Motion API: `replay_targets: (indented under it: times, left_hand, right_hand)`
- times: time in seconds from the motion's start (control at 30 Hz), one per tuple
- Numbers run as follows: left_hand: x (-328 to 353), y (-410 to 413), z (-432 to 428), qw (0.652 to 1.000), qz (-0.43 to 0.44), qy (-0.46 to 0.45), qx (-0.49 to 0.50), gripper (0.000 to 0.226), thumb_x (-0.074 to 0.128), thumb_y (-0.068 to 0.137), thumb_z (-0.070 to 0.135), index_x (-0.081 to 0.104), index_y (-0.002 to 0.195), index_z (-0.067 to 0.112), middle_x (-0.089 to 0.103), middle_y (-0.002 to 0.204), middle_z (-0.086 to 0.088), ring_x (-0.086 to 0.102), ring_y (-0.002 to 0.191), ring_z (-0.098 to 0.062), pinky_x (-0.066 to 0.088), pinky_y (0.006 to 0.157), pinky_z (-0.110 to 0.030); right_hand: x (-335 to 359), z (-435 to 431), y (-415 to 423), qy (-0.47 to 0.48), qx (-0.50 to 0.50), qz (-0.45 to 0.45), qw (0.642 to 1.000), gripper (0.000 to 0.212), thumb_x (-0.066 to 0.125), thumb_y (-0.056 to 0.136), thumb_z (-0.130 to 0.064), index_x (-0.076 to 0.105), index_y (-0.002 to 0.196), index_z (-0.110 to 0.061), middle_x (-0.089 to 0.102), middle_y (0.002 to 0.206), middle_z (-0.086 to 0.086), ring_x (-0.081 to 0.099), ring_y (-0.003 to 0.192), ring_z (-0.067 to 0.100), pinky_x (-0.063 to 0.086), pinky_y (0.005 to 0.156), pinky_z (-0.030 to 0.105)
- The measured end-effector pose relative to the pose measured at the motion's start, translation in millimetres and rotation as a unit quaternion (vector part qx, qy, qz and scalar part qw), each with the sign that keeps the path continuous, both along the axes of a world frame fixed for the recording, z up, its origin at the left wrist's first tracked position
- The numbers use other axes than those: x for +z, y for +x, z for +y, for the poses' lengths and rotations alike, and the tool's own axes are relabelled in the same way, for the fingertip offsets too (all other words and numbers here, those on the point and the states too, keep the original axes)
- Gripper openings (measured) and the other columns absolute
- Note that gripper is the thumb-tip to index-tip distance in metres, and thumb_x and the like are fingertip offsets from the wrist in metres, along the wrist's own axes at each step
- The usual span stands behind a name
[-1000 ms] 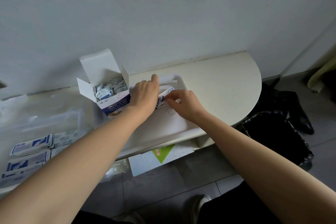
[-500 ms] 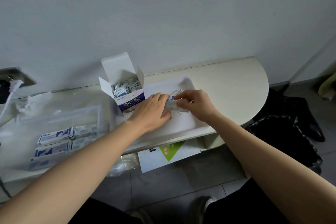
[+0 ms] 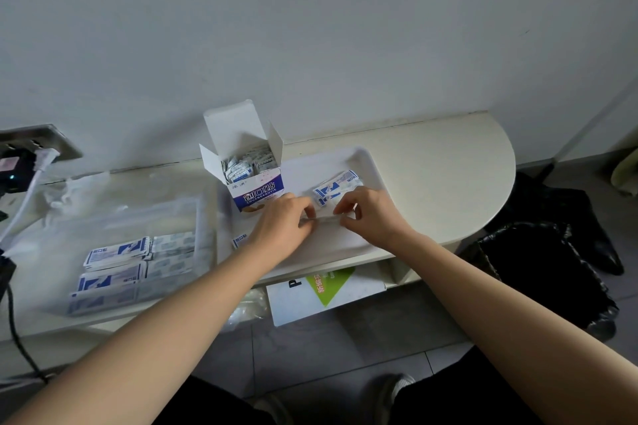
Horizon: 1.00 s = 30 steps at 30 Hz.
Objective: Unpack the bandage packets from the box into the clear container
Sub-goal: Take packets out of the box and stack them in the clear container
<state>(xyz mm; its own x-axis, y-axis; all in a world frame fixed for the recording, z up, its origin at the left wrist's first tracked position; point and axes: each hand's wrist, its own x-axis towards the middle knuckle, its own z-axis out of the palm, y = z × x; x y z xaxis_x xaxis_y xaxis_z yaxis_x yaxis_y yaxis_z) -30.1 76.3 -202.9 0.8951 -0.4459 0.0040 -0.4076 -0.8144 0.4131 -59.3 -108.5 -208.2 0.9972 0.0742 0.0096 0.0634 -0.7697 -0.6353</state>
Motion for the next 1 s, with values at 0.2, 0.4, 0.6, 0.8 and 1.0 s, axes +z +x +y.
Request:
replay_targets:
  times: [0.2,0.4,0.6,0.8,1.0]
  left_hand:
    - [0,-5,-6,0.998,0.033,-0.059,0.018,0.009,0.065,0.084,0.015,0.068,0.092,0.019,0.042,0.075,0.005,0.044,0.070,-0.014,0.027,0.058,-0.027]
    - [4,-5,19,0.997,0.022,-0.048,0.055,0.008,0.069,0.082,0.023,0.065,0.088,0.020,0.047,0.066,0.011,0.050,0.069,-0.014,0.029,0.054,-0.025]
    - [6,-5,42,0.996,-0.028,0.026,0.081,0.030,0.070,0.082,0.025,0.065,0.109,0.014,0.068,0.094,-0.005,0.063,0.090,-0.024,0.044,0.073,-0.030]
    - [8,-8,43,0.991,-0.040,0.104,0.074,0.044,0.068,0.081,0.042,0.061,0.114,0.012,0.066,0.111,-0.006,0.063,0.102,-0.025,0.049,0.082,-0.034]
    - [6,-9,56,0.988,-0.002,0.132,0.085,0.038,0.070,0.079,0.042,0.062,0.107,0.016,0.063,0.110,-0.006,0.061,0.097,-0.025,0.050,0.080,-0.034]
  right_hand:
    - [5,1,0,0.032,-0.019,0.031,0.999,0.010,0.069,0.079,-0.010,0.074,0.087,-0.014,0.057,0.069,-0.014,0.050,0.063,0.003,0.036,0.059,0.007]
    - [17,-5,4,0.024,-0.003,0.126,0.992,0.013,0.065,0.081,-0.011,0.075,0.087,-0.017,0.061,0.067,-0.008,0.053,0.064,0.007,0.042,0.060,0.014]
    - [14,3,5,-0.054,-0.012,0.129,0.990,0.014,0.063,0.080,-0.012,0.074,0.085,-0.019,0.059,0.069,-0.011,0.058,0.074,0.012,0.046,0.069,0.022]
    - [13,7,2,-0.101,-0.024,0.091,0.990,0.018,0.058,0.079,-0.012,0.072,0.089,-0.018,0.058,0.086,-0.003,0.055,0.082,0.017,0.043,0.072,0.024]
    - [16,14,8,-0.153,-0.010,0.092,0.984,0.018,0.061,0.078,-0.016,0.071,0.091,-0.024,0.058,0.089,-0.005,0.060,0.089,0.020,0.041,0.070,0.023]
